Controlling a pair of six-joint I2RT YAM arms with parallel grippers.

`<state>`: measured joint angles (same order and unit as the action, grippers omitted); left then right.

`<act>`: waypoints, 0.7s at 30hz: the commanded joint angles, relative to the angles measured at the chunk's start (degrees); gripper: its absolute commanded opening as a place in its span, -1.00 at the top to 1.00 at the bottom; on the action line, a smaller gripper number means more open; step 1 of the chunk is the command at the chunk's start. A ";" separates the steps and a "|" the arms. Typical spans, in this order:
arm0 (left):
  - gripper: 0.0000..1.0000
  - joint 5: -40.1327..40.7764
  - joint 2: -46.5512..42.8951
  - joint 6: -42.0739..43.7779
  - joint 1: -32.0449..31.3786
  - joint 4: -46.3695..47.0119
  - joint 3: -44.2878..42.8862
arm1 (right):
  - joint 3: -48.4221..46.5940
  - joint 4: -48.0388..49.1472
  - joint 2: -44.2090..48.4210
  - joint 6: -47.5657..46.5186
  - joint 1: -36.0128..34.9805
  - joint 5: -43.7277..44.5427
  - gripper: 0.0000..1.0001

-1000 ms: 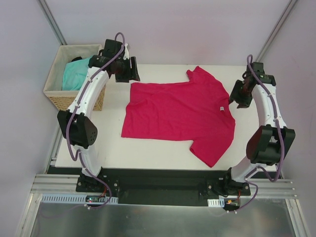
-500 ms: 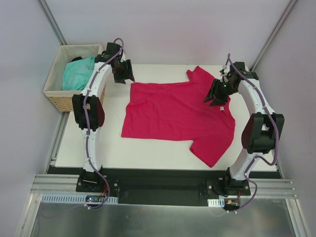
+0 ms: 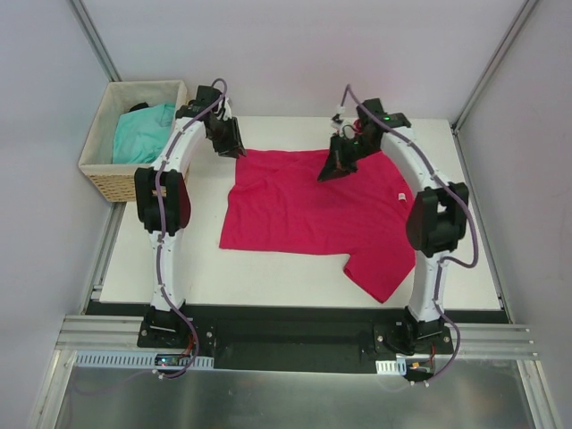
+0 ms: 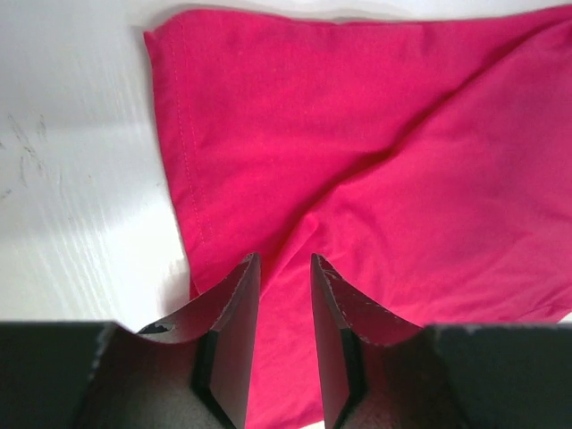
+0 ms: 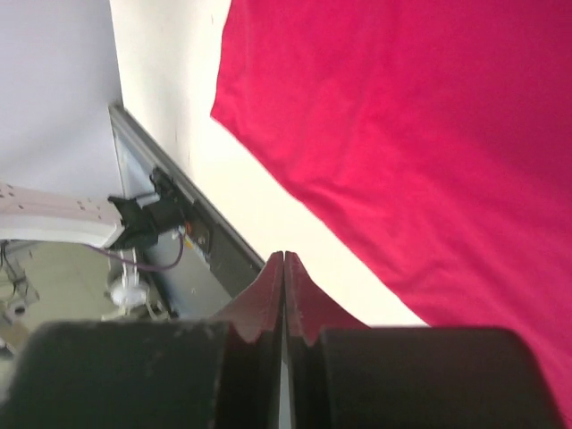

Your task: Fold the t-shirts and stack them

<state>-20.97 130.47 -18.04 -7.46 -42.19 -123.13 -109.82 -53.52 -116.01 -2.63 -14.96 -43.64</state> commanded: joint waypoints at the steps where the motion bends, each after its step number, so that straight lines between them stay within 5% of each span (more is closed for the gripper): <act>1: 0.44 -3.10 -5.76 -0.50 -0.18 0.80 2.10 | -6.00 -10.98 -7.11 -2.82 -3.23 -3.56 0.98; 6: 0.49 -2.67 -6.46 0.55 -0.45 0.80 3.77 | -7.34 -19.70 -13.55 -3.34 -4.63 -4.98 0.98; 11: 0.54 -2.67 -5.15 0.55 -0.27 0.80 4.04 | -3.39 -18.03 -12.40 -2.55 -8.94 -4.96 0.98; 15: 0.89 -4.17 -2.95 0.20 -0.27 1.24 3.07 | -1.02 -14.97 -11.96 -0.98 -12.10 -6.28 0.98; 21: 1.00 -3.46 -1.10 1.17 -0.27 2.38 2.46 | -1.53 -8.10 -10.91 0.35 -19.31 -1.93 0.98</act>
<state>-23.57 128.29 -17.80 -7.53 -41.15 -119.15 -110.02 -65.52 -131.20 -3.22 -30.55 -48.27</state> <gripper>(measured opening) 0.003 0.015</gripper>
